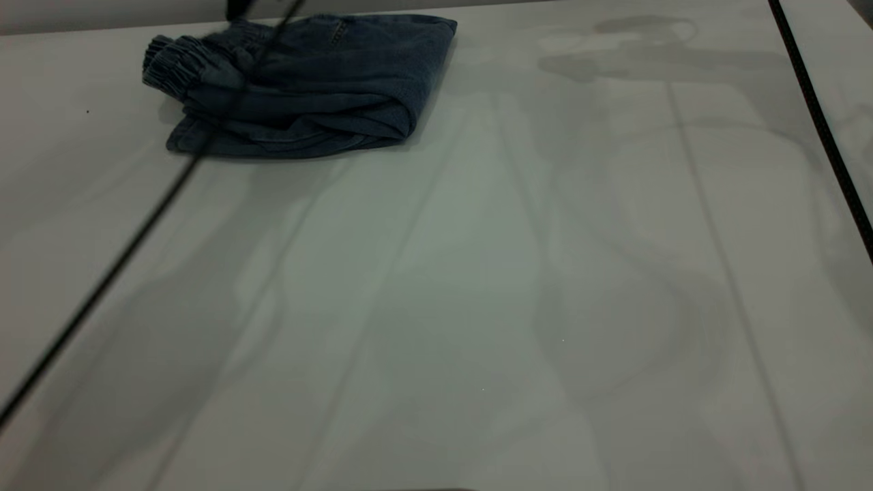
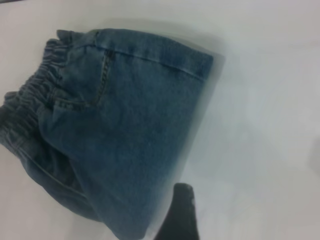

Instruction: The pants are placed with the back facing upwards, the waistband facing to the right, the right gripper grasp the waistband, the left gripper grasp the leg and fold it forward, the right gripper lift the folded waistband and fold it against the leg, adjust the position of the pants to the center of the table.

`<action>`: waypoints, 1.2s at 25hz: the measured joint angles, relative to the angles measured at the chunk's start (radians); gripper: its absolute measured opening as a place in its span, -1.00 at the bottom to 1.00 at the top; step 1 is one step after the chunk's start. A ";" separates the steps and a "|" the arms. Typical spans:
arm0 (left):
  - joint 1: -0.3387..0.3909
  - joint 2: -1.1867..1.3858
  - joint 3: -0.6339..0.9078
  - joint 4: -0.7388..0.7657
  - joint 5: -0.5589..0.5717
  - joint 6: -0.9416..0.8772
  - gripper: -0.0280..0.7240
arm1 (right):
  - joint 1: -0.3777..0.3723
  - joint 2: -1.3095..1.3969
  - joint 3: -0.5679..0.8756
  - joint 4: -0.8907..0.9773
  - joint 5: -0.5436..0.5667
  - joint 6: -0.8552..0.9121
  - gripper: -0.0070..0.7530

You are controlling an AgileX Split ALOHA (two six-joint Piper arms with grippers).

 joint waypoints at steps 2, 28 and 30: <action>0.000 -0.002 -0.047 0.022 0.000 -0.020 0.50 | 0.000 0.000 0.000 0.000 0.000 0.000 0.53; 0.076 0.189 -0.104 -0.642 0.000 0.745 0.19 | 0.000 0.000 0.000 0.000 0.059 0.003 0.53; 0.062 0.191 -0.105 -0.649 0.000 0.692 0.18 | -0.002 0.000 0.000 0.000 0.060 0.003 0.53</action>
